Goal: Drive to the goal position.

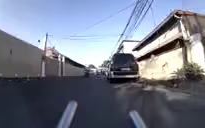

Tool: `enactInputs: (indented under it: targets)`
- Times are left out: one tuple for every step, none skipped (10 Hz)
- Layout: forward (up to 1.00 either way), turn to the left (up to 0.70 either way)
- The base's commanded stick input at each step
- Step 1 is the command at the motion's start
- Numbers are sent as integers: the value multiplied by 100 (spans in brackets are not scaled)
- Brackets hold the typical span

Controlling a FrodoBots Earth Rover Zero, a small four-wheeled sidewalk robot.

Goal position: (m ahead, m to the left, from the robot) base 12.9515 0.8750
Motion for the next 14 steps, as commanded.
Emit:
enactInputs:
  targets:
    - [85, 0]
    - [85, 0]
    - [85, 0]
    - [85, 0]
    - [85, 0]
    - [85, 0]
    - [78, 0]
    - [31, 0]
    - [0, 0]
    - [0, 0]
    - [0, 0]
    - [0, 0]
    - [0, 0]
    - [0, 0]
